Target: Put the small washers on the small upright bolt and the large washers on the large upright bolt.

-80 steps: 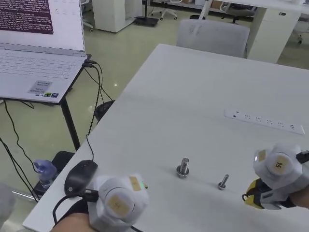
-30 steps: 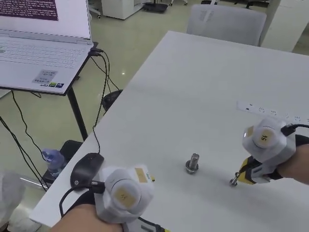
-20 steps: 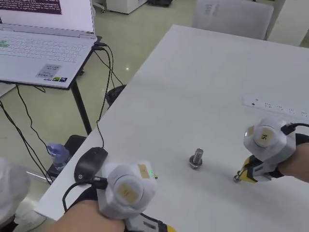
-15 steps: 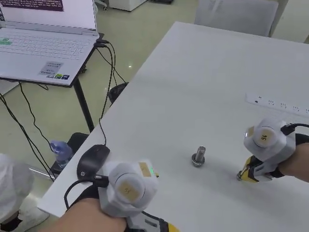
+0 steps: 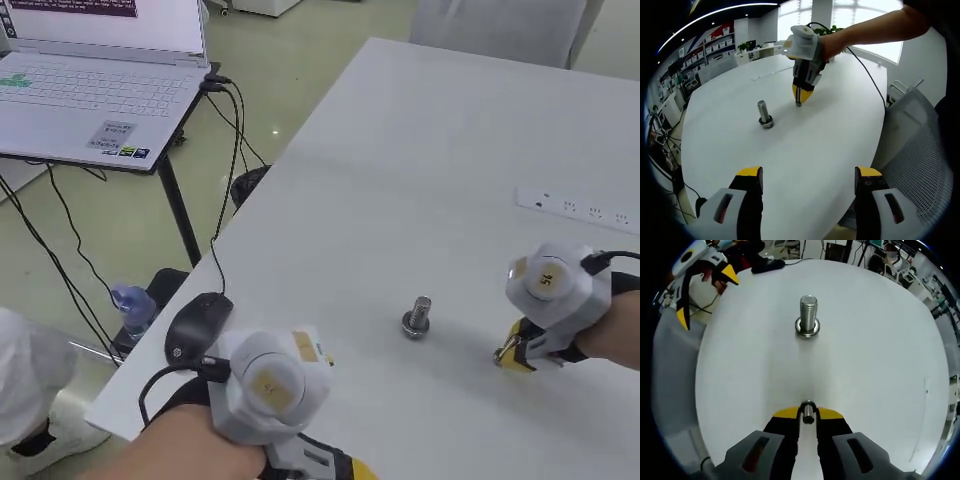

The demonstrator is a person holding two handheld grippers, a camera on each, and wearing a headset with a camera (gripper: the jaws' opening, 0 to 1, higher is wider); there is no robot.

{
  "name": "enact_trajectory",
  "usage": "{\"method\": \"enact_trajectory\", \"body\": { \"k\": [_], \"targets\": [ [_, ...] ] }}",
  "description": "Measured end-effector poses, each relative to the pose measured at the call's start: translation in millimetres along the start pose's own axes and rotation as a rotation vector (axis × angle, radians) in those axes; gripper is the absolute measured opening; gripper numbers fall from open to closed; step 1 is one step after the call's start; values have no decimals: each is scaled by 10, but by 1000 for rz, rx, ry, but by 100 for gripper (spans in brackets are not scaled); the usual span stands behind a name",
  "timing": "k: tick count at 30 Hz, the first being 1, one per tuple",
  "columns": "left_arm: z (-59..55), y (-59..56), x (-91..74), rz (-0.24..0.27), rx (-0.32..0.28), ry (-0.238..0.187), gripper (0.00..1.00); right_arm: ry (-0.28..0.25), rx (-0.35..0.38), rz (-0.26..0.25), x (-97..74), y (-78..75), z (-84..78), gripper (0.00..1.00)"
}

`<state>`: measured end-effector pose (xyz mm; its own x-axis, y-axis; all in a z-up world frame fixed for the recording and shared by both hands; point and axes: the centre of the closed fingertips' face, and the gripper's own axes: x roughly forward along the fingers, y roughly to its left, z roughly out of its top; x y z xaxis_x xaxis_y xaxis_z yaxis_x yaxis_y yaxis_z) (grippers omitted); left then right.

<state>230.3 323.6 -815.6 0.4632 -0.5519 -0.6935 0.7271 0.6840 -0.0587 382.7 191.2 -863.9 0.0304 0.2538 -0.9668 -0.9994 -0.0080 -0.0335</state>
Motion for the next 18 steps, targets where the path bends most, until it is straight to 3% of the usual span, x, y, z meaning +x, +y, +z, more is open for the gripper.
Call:
{"method": "enact_trajectory", "body": {
  "k": [10,18],
  "targets": [
    [-8,-27,-12,-4,1,4,73,1,-9,-9,6,-25,-7,14],
    [13,-39,-24,-2,3,2,73,-13,-1,-17,-20,-25,6,20]
  ]
}}
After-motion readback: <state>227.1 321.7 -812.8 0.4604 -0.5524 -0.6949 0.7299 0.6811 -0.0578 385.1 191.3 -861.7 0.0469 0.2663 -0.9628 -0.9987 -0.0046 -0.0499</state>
